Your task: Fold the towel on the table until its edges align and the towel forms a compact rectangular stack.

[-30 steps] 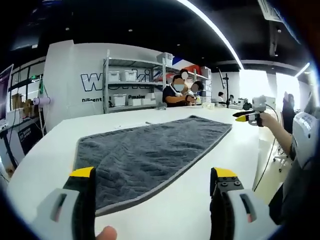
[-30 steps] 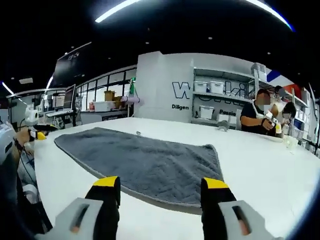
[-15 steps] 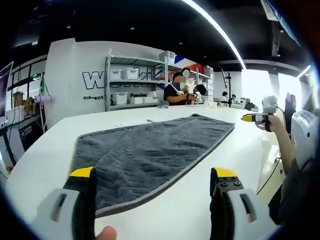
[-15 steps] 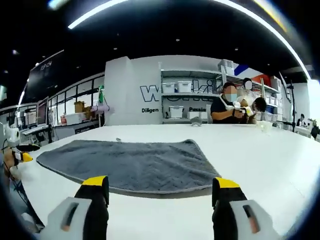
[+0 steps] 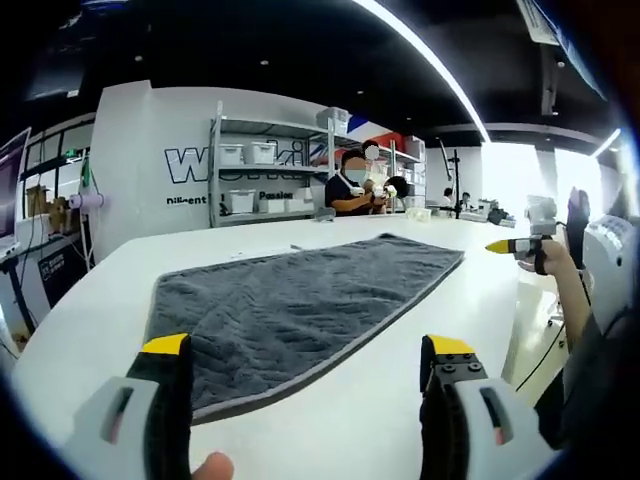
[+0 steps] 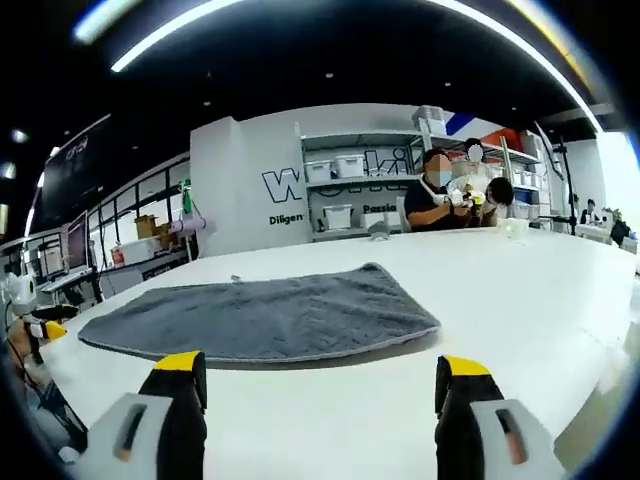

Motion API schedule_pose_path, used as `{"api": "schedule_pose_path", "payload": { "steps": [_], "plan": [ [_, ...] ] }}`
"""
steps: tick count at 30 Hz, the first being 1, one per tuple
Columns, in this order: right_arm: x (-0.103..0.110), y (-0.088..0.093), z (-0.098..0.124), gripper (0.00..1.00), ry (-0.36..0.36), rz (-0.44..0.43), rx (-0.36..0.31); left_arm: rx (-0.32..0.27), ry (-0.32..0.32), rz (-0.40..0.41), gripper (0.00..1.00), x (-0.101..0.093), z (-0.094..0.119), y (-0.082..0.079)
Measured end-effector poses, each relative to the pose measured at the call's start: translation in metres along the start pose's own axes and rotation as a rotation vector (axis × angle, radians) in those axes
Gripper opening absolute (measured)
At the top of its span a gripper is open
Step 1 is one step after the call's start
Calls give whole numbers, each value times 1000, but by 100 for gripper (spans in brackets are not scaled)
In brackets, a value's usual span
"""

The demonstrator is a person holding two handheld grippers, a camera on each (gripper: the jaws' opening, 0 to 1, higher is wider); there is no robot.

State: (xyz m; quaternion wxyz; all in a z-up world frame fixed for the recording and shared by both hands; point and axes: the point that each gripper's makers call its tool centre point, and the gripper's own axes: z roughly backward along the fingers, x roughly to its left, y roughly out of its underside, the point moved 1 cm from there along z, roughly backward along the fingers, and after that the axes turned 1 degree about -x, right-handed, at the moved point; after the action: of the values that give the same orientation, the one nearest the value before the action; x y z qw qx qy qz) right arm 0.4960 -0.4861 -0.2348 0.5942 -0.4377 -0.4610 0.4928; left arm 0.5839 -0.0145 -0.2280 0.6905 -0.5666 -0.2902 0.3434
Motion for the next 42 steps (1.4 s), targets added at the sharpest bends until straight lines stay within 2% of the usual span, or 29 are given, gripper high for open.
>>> {"api": "schedule_pose_path", "payload": {
  "steps": [7, 12, 19, 23, 28, 33, 36, 39, 42],
  "plan": [
    [-7, 4, 0, 99, 35, -53, -10, 18, -1, -4, 99, 2, 0, 3],
    [-14, 5, -4, 99, 50, -91, -11, 7, -14, 7, 99, 6, 1, 3],
    [-19, -1, -20, 99, 41, -206, -37, -8, -23, 15, 99, 12, -3, 2],
    [-19, 0, -31, 99, 54, -216, -29, -27, -32, 23, 99, 21, -5, 1],
    [-21, -2, -48, 99, 33, -246, -26, -24, -50, 34, 99, 31, -8, 4],
    [-37, -6, -68, 97, 28, -311, -27, -20, -50, 39, 99, 37, -15, 5],
    [-46, -8, -74, 93, 39, -338, -23, -23, -47, 37, 99, 41, -19, 2],
    [-53, -12, -77, 93, 25, -379, -29, -32, -49, 32, 99, 45, -23, -3],
    [-60, -13, -80, 94, 24, -399, -9, -40, -51, 29, 99, 48, -26, -7]
  ]
}}
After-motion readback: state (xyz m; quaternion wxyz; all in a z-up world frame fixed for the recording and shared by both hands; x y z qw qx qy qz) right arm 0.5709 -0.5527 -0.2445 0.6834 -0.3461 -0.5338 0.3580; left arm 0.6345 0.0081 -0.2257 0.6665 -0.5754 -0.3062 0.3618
